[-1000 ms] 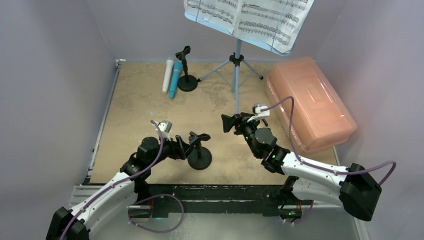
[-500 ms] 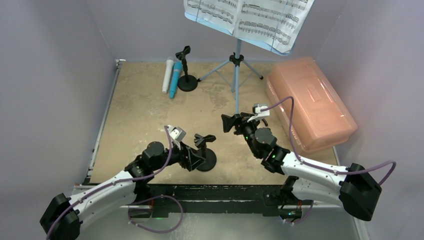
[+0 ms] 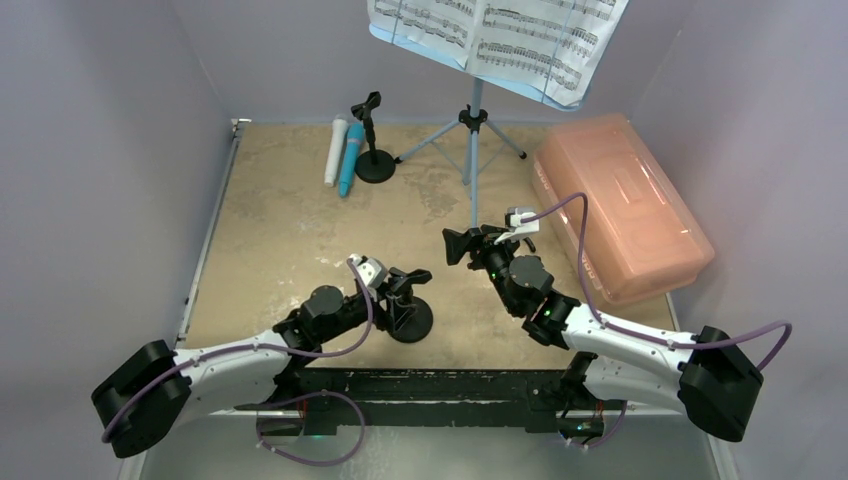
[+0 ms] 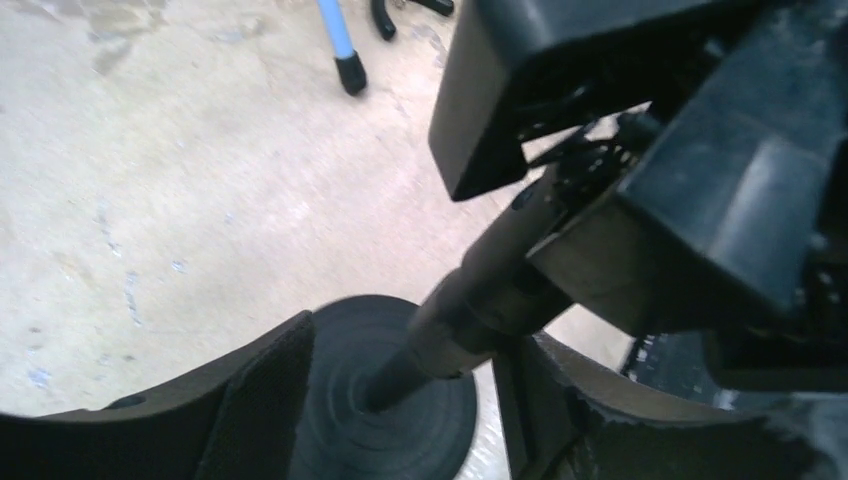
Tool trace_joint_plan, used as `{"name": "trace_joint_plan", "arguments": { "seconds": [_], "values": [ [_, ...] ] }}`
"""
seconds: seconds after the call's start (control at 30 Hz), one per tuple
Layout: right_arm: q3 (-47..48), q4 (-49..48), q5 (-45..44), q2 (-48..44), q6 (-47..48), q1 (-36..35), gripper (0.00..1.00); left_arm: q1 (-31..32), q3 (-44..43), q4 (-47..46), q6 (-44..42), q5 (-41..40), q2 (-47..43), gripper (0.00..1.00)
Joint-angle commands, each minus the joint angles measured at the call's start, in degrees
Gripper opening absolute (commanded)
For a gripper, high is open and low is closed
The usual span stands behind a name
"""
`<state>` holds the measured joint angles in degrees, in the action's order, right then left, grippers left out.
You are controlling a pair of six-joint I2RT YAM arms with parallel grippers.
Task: Pack up the instrument practice props
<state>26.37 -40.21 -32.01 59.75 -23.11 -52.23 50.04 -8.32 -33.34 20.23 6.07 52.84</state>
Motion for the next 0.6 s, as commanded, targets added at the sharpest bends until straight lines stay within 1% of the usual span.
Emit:
{"name": "trace_joint_plan", "arguments": {
  "seconds": [0.0, 0.03, 0.1, 0.13, 0.17, 0.2, 0.37, 0.43, 0.47, 0.57],
  "values": [
    [-0.18, -2.21, -1.42, 0.21, -0.02, -0.17, 0.98, 0.41, 1.37, -13.49, -6.15, -5.16, 3.14, 0.56],
    [-0.11, -2.12, -1.42, 0.3, -0.08, -0.23, 0.98, 0.46, 1.44, -14.44, -6.83, -5.59, 3.91, 0.5],
    [-0.1, -2.04, -1.31, 0.42, -0.09, -0.24, 0.98, 0.49, 1.38, -16.04, -8.09, -5.92, 5.42, 0.23],
    [-0.04, -2.0, -1.3, 0.45, -0.17, -0.24, 0.98, 0.42, 1.45, -16.84, -8.99, -7.17, 6.1, 0.13],
    [-0.07, -1.96, -1.22, 0.41, -0.18, -0.22, 0.98, 0.43, 1.39, -17.72, -9.64, -8.03, 6.81, 0.06],
    [-0.09, -1.96, -1.17, 0.45, -0.19, -0.24, 0.98, 0.45, 1.15, -18.33, -10.61, -8.69, 7.47, 0.0],
    [-0.01, -1.79, -0.95, 0.55, -0.38, -0.24, 0.98, 0.26, -2.4, -20.51, -18.53, -16.69, 11.95, 0.0],
    [0.0, -1.79, -0.87, 0.54, -0.37, -0.24, 0.98, -1.09, -4.8, -22.02, -19.93, -19.37, 15.02, 0.0],
    [0.0, -1.72, -0.87, 0.55, -0.48, -0.18, 0.98, -2.67, -5.78, -23.18, -19.96, -19.12, 16.79, 0.0],
    [-0.09, -1.55, -0.83, 0.46, -0.6, -0.24, 0.98, -9.87, -8.84, -27.71, -16.89, -14.04, 22.93, 0.0]
  ]
}}
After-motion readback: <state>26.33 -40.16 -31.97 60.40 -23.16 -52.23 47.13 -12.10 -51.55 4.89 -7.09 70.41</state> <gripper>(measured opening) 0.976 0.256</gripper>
